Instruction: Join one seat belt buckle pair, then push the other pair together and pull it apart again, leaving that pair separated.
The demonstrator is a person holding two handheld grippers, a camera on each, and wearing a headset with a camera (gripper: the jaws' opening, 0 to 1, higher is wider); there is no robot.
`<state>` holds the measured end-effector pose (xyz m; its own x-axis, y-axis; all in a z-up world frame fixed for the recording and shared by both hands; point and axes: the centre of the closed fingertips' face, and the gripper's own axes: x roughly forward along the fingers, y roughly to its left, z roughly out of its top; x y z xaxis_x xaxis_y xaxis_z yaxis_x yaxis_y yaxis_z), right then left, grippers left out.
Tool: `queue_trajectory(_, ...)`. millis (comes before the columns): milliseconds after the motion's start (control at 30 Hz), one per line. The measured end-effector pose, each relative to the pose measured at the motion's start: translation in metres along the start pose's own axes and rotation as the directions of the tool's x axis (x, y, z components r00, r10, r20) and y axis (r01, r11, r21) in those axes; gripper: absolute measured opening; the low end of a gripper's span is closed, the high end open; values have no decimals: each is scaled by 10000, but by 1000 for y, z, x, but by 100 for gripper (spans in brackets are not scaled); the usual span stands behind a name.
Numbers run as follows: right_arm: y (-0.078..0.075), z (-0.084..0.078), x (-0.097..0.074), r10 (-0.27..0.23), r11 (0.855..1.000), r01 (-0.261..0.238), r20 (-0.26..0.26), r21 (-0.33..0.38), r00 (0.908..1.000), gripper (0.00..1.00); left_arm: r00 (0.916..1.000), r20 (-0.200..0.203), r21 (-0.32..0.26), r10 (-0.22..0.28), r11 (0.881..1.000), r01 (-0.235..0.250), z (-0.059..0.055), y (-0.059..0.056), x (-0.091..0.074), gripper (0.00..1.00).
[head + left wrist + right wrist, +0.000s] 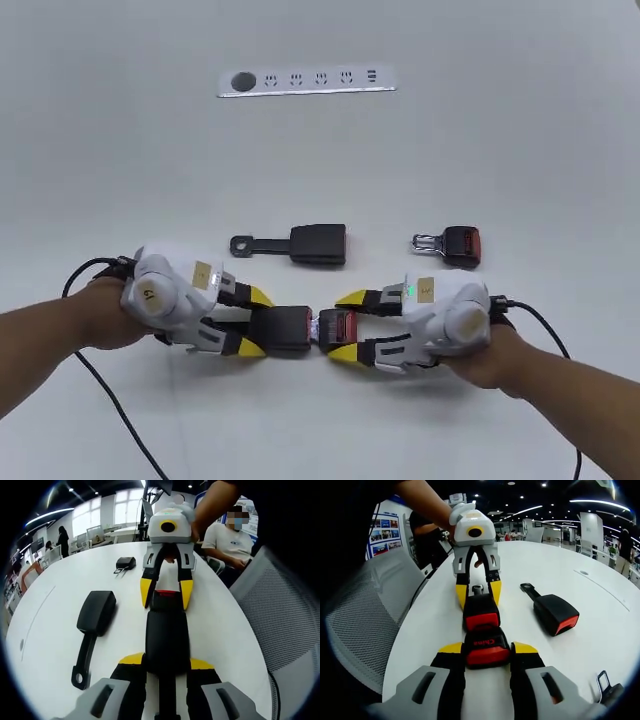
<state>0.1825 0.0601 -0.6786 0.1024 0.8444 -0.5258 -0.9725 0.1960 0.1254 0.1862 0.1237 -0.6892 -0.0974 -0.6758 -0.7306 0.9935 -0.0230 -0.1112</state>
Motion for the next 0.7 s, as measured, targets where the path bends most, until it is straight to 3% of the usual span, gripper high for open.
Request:
queue_trajectory(300, -1, 0, 0, -59, 10000, 59, -11, 1, 10000, 33, 9998, -177, 49, 14, 10000, -13, 3, -1, 0, 31)
queue_trajectory(367, -1, -2, 1, -153, 9993, 144, -258, -336, 9996, 34, 9990, -429, 316, 80, 9995, -67, 2, -2, 0, 31)
queue_trajectory(467, 0, -2, 2, -219, 9994, 209, -368, -271, 9991, 34, 9977, -646, 464, 193, 9988, -164, -1, -2, 0, 32)
queue_trajectory(567, 1, -6, 2, -401, 9947, 321, -806, -980, 9959, 35, 9948, -990, 537, 252, 9984, -200, -3, -1, 0, 33)
queue_trajectory(667, 3, -5, 4, -453, 9951, 364, -965, -921, 9943, 36, 9921, -1220, 338, 294, 9991, -254, -4, 0, 2, 33)
queue_trajectory(700, 1, -6, 4, -674, 9939, 569, -1113, -947, 9915, 39, 9911, -1311, 233, 246, 9995, -217, -4, -1, 2, 34)
